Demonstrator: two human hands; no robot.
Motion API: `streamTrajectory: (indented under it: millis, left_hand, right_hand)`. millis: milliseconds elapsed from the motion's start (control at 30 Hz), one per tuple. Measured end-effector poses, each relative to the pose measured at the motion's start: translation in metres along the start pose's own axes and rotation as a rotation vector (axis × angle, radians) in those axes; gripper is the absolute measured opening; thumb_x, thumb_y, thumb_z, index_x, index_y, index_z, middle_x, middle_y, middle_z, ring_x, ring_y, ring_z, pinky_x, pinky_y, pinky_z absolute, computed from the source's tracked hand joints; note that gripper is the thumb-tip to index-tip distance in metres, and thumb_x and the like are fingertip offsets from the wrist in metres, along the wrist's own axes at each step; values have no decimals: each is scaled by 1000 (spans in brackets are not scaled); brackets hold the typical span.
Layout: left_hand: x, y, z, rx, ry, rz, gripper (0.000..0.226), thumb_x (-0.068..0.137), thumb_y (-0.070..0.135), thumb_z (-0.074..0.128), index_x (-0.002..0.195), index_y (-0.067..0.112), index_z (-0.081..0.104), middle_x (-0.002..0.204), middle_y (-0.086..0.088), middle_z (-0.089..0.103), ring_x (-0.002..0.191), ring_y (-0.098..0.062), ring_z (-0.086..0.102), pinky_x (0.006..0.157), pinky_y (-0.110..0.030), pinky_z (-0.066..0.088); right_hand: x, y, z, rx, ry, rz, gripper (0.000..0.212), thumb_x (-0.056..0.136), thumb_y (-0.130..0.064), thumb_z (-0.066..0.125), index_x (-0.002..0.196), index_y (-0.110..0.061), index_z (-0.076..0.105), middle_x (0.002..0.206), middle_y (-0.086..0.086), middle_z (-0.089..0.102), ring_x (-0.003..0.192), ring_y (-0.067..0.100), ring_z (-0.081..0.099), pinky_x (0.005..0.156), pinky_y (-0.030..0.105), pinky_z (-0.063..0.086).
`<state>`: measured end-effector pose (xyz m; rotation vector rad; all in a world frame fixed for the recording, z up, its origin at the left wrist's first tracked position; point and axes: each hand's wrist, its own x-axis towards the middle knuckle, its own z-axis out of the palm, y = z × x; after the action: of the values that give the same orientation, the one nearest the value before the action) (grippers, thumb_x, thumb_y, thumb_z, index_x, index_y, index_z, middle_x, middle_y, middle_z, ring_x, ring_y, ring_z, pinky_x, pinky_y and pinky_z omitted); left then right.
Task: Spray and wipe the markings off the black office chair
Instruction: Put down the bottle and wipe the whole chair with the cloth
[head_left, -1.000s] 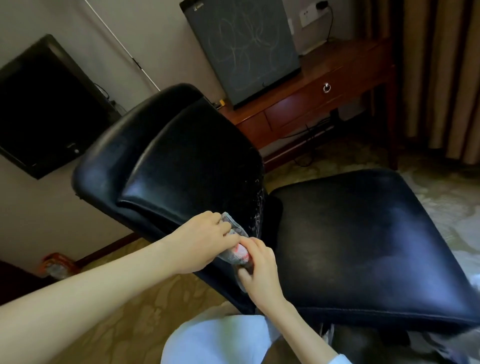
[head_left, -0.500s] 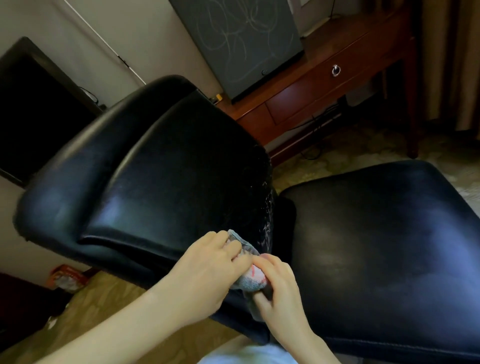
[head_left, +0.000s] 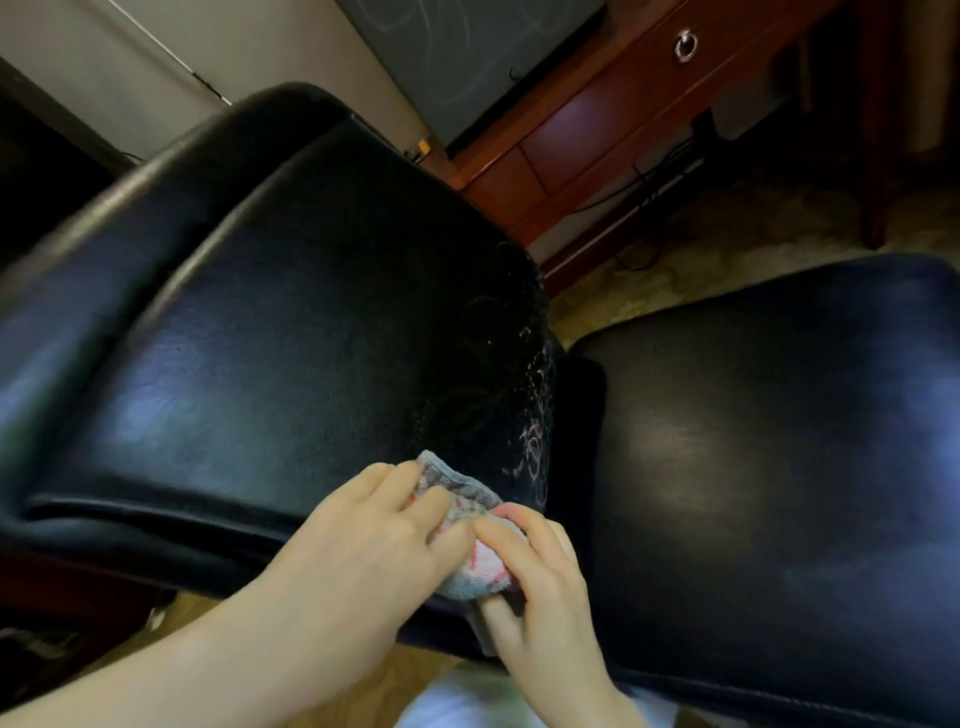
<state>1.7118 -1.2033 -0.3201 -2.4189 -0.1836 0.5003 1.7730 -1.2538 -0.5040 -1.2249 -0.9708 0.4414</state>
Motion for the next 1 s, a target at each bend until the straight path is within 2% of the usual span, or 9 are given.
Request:
streamTrajectory:
  millis: [167, 367, 433, 500, 567, 667, 833, 1000]
  left_hand:
    - [5, -4, -5, -18, -48, 19, 39, 49, 18, 77, 86, 19, 66, 74, 2, 57, 67, -24, 55, 59, -37, 51]
    - [31, -28, 4, -45, -135, 8, 42, 42, 25, 81, 81, 26, 65, 71, 7, 56, 61, -17, 51, 51, -30, 48]
    - [57, -40, 1, -6, -181, -2, 43, 48, 32, 84, 86, 27, 65, 79, 6, 60, 66, -17, 54, 56, -30, 47]
    - [95, -57, -1, 118, -228, -18, 42, 75, 39, 72, 112, 28, 57, 106, 4, 57, 94, -20, 55, 76, -32, 45]
    - [137, -82, 4, 183, -293, -93, 42, 89, 42, 57, 128, 30, 47, 123, 3, 50, 112, -21, 48, 86, -33, 41]
    - [193, -121, 15, 217, -252, -131, 43, 87, 44, 59, 126, 26, 51, 125, 0, 51, 117, -24, 47, 87, -36, 43]
    - [260, -171, 37, 187, -79, -185, 52, 87, 41, 63, 134, 25, 47, 129, -2, 48, 121, -27, 43, 91, -41, 41]
    - [277, -176, 48, 218, 10, -190, 45, 90, 31, 61, 132, 24, 47, 130, -3, 51, 117, -29, 45, 93, -39, 39]
  right_hand:
    - [2, 3, -3, -8, -44, -17, 53, 75, -24, 52, 122, -47, 45, 126, -15, 47, 119, 4, 41, 99, 12, 33]
    - [37, 26, 3, -38, -37, -40, 51, 78, -20, 55, 124, -42, 51, 125, -13, 49, 116, 5, 42, 96, 14, 35]
    - [65, 36, 8, -45, -3, -33, 50, 74, -15, 56, 121, -33, 59, 123, -7, 53, 112, 12, 47, 96, 21, 39]
    - [101, 47, 13, -66, 56, -28, 50, 69, -8, 58, 117, -21, 63, 119, 2, 57, 107, 21, 51, 93, 31, 44]
    - [144, 60, 17, -94, 126, -33, 53, 64, -5, 57, 116, -15, 64, 112, 8, 59, 100, 28, 55, 89, 37, 45]
    - [215, 80, 14, -160, 228, -31, 56, 63, -6, 55, 118, -13, 64, 109, 12, 61, 97, 35, 56, 86, 39, 43]
    - [315, 113, -11, -265, 360, -37, 62, 67, 3, 57, 126, -17, 61, 114, 13, 62, 103, 37, 56, 93, 39, 44]
    - [330, 115, -25, -235, 355, 20, 64, 72, 8, 57, 131, -17, 58, 128, 9, 60, 118, 30, 54, 101, 32, 39]
